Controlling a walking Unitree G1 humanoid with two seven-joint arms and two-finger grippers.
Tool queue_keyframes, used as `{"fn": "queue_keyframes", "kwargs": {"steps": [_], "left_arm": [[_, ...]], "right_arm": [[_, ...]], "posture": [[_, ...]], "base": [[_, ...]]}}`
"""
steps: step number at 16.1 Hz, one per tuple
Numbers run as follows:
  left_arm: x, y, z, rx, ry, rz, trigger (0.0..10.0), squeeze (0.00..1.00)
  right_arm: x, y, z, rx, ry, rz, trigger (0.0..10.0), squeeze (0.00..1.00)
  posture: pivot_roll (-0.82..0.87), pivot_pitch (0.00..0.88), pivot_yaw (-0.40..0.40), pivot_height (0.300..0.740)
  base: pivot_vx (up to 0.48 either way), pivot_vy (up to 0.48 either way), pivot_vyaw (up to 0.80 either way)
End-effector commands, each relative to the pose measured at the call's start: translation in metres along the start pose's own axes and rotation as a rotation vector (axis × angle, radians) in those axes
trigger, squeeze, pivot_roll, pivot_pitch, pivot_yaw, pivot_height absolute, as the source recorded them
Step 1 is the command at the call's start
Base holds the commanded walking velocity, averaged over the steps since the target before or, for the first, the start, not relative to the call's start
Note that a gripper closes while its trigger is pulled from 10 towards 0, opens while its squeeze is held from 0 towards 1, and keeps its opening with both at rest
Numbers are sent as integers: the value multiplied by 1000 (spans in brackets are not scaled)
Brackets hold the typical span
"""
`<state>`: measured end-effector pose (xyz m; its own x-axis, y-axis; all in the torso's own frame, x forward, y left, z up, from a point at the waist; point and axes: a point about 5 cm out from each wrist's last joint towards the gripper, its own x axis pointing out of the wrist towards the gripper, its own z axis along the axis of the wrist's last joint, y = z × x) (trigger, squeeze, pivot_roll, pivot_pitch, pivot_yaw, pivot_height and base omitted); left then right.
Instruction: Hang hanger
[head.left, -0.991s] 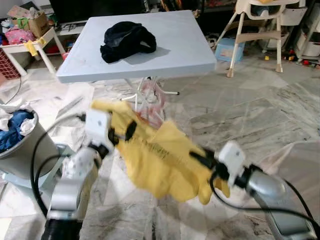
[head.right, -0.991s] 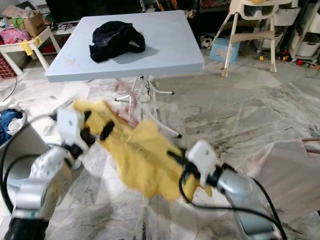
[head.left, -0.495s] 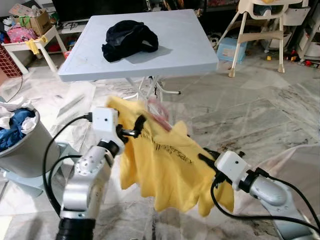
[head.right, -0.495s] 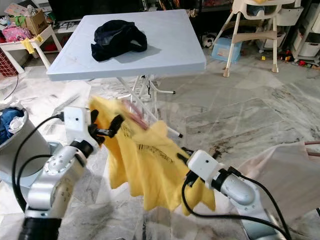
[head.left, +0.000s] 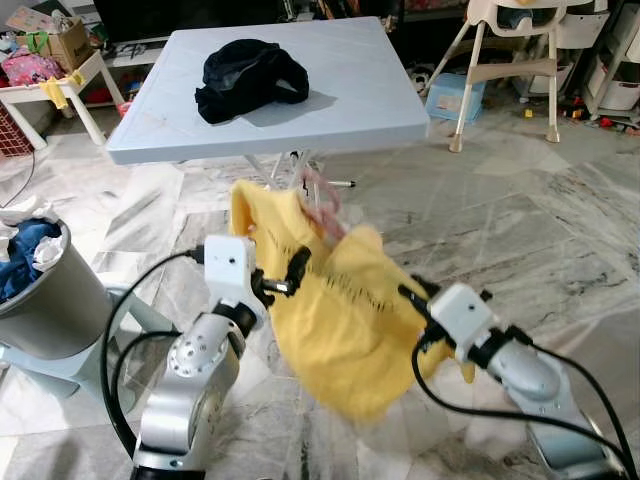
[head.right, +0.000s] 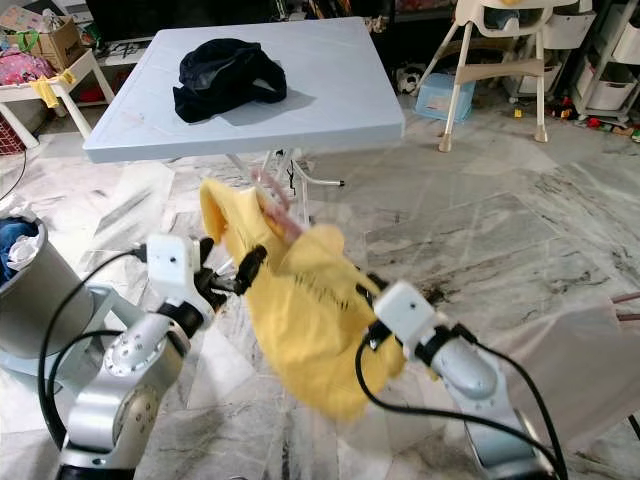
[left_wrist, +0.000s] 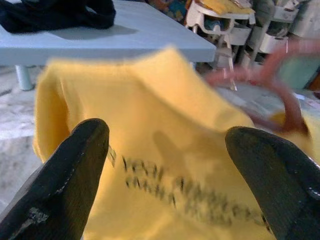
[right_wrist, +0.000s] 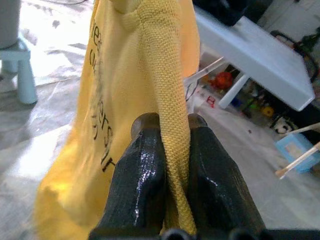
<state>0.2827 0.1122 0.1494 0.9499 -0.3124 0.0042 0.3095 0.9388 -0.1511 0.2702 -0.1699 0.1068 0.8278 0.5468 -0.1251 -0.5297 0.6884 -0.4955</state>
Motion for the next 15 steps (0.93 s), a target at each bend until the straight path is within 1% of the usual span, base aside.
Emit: {"fn": "queue_keyframes", "kwargs": {"steps": [1, 2, 3, 4, 5, 6, 7, 9, 10, 11, 12, 13, 15], "left_arm": [[0, 10, 5, 22, -17, 48, 10000, 0], [1, 16, 5, 6, -7, 64, 10000, 0], [2, 17, 4, -6, 11, 58, 10000, 0], [0, 18, 2, 7, 26, 32, 10000, 0], [-3, 21, 3, 46, 32, 12, 10000, 0], [-4, 23, 2, 52, 37, 14, 10000, 0], [-6, 29, 0, 66, 56, 26, 10000, 0], [-9, 33, -2, 63, 60, 46, 10000, 0], [-9, 33, 0, 53, 49, 57, 10000, 0], [-8, 31, 5, 35, 22, 60, 10000, 0], [-6, 30, 10, 23, 0, 72, 10000, 0], [-5, 30, 11, 17, -7, 74, 10000, 0], [-1, 28, 20, 1, -42, 80, 10000, 0]], "right_arm": [[-1, -3, 10, -41, -61, 16, 10000, 0], [-3, -2, 7, -64, -57, 31, 10000, 0], [-2, -5, 6, -37, -56, 12, 10000, 0], [0, -11, 8, 2, -67, -26, 10000, 0], [4, -16, 14, 93, -95, -60, 10000, 0], [5, -16, 15, 97, -101, -60, 10000, 0], [7, -13, 17, 88, -112, -43, 10000, 0], [8, -6, 16, 79, -116, -21, 10000, 0], [9, -3, 16, 58, -113, 0, 10000, 0], [7, 5, 13, 15, -107, 69, 10000, 0], [7, 7, 11, 0, -101, 83, 10000, 0], [8, 7, 10, 4, -99, 80, 10000, 0], [8, 8, 9, 4, -99, 102, 10000, 0]], "posture": [[-82, 112, 59, 740], [-82, 112, 59, 740], [-81, 111, 60, 740], [-79, 104, 60, 740], [-78, 99, 60, 740], [-75, 93, 60, 740], [-70, 83, 61, 740], [-61, 71, 57, 740], [-57, 63, 53, 740], [-51, 53, 48, 740], [-49, 50, 46, 740], [-48, 49, 45, 740], [-46, 46, 44, 740]], "base": [[0, 0, 0], [0, 0, 0], [0, 0, 0], [0, 0, 0], [0, 0, 0], [0, 0, 0], [0, 0, 0], [0, 0, 0], [0, 0, 0], [0, 0, 0], [0, 0, 0], [0, 0, 0], [0, 0, 0]]}}
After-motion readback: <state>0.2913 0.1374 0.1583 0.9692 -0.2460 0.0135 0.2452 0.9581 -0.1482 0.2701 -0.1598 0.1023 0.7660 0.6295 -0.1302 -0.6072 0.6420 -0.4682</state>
